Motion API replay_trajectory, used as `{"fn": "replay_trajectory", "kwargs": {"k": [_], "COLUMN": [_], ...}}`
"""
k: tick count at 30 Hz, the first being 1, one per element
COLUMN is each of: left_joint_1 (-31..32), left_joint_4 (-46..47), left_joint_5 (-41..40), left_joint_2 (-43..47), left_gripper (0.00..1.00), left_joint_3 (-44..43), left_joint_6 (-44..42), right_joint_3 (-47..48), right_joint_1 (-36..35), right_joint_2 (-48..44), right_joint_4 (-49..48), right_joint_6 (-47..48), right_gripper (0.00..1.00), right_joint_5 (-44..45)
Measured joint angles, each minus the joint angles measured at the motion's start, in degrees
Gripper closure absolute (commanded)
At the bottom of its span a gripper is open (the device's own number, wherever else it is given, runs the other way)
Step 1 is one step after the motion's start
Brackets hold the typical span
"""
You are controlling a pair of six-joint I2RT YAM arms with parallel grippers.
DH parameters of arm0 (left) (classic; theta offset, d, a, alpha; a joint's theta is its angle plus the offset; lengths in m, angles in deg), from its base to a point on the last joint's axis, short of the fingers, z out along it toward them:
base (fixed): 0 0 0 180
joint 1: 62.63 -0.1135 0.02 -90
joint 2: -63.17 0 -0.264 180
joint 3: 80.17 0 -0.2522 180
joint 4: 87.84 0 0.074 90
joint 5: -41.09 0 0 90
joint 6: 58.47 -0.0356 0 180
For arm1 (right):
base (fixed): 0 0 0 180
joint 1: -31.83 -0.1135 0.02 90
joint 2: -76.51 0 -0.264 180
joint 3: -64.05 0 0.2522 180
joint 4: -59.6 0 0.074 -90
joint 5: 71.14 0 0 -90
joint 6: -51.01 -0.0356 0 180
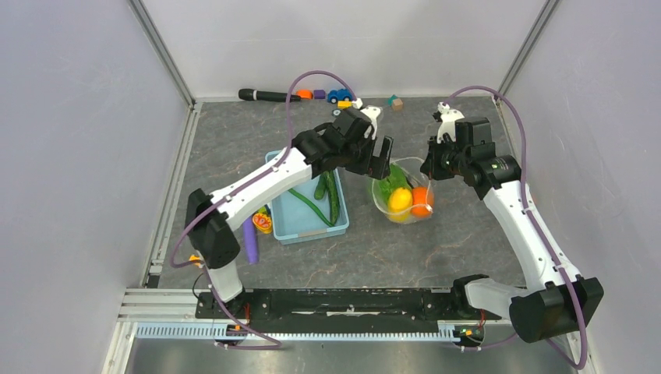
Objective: Place the food in the zip-top bag and seal the zipper
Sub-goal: Adjust the zipper on the food storage bag, then pick up the fake fruit from the bin.
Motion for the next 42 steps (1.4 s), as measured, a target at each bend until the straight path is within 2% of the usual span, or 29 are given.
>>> {"fn": "replay_trajectory", "kwargs": {"k": [8,13,17,19,26,32,42], "left_joint_1": [0.02,-0.44,-2.97,-6.69,-16.2,-21.94,-23.23], "left_joint_4": [3.1,4.66,4.61,4.68,5.33,8.11,9.16], "left_joint_5": [-0.24,-4.61,-7.69,-8.2,-7.43,-8.79,-20.35], "left_joint_2": [12.55,21.77,26.18,26.8,25.38,19.89,8.85], "left_gripper": [0.0,0.0,0.0,0.0,0.0,0.0,0.0], "left_joint_3": [8.55,16.76,22.47,24.76,32.41,33.24,30.84], "left_joint_6": [-4.2,-4.17,-2.58,-1.46,2.89,6.38,8.17], "right_joint_3": [0.0,0.0,0.0,0.0,-0.22,-0.42,-1.18], "right_joint_1": [0.0,0.0,0.0,0.0,0.0,0.0,0.0], "right_joint_2": [0.0,0.0,0.0,0.0,0.0,-0.02,-0.04], "right_joint_4": [-0.37,-0.9,-1.25,-1.25,-1.27,-1.4,-1.64], "right_joint_6": [-0.76,-0.81,-0.81,-0.81,-0.79,-0.76,-0.76], "right_gripper": [1.0,1.0,1.0,1.0,1.0,1.0,1.0], "right_joint_5": [-2.95,-4.28,-4.76,-5.05,-5.44,-5.51,-5.51]}}
